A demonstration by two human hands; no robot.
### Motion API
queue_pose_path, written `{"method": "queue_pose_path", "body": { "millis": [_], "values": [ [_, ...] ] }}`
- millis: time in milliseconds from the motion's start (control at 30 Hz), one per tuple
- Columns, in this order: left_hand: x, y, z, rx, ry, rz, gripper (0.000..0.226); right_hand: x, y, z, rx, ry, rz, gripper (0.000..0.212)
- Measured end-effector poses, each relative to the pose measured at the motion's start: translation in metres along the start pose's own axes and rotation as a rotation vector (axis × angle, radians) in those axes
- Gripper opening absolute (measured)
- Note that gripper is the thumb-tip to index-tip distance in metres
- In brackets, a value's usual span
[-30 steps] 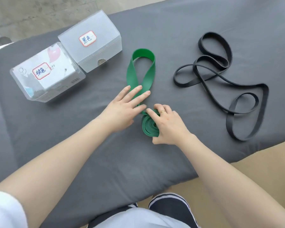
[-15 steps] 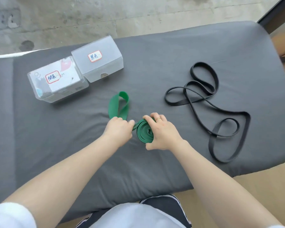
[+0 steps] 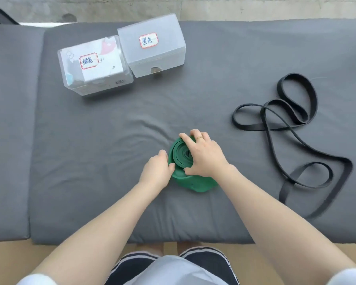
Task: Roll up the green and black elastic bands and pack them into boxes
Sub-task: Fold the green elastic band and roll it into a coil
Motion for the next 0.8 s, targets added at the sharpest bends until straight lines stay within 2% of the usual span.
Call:
{"method": "queue_pose_path", "body": {
  "millis": [67,167,233,300,433,500,567,600,700,800],
  "values": [
    [0.002,-0.008,-0.007,0.093,-0.058,-0.049,0.018,0.003,-0.007,-0.008,-0.009,0.003,0.012,0.105],
    [0.003,-0.016,-0.010,0.108,0.179,-0.037,0.021,0.006,-0.012,-0.019,0.045,-0.076,0.017,0.109],
    [-0.012,-0.026,-0.007,0.089,0.289,-0.145,0.022,0.006,-0.012,-0.020,0.053,-0.099,-0.001,0.108],
    [-0.023,-0.038,-0.003,0.039,0.383,-0.201,0.035,0.007,-0.012,-0.020,0.044,-0.108,-0.016,0.102],
    [-0.003,-0.056,-0.015,0.070,0.384,0.017,0.057,0.007,-0.011,-0.018,0.016,-0.122,-0.031,0.098],
    [0.003,-0.060,-0.018,0.044,0.405,0.024,0.054,0.007,-0.012,-0.017,0.008,-0.117,-0.031,0.099],
    [0.001,-0.062,-0.019,0.008,0.383,-0.072,0.041,0.009,-0.014,-0.017,0.014,-0.122,-0.021,0.102],
    [-0.003,-0.062,-0.023,0.028,0.281,-0.141,0.036,0.010,-0.015,-0.018,0.019,-0.128,-0.013,0.105],
    [-0.015,-0.053,-0.046,0.247,-0.040,-0.349,0.030,0.011,-0.018,-0.022,0.055,-0.182,-0.005,0.112],
    [-0.017,-0.038,-0.064,0.559,-0.133,-0.406,0.029,0.012,-0.014,-0.027,0.105,-0.247,-0.008,0.111]
  ]
}}
Point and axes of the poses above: each hand's wrist, its own y-axis away from the middle knuckle, its own x-axis out of the palm, z = x × y, the point moved 9 cm from there along -y, towards the middle knuckle, and after that the axes turned 8 degrees about -z, right-handed, at the moved point
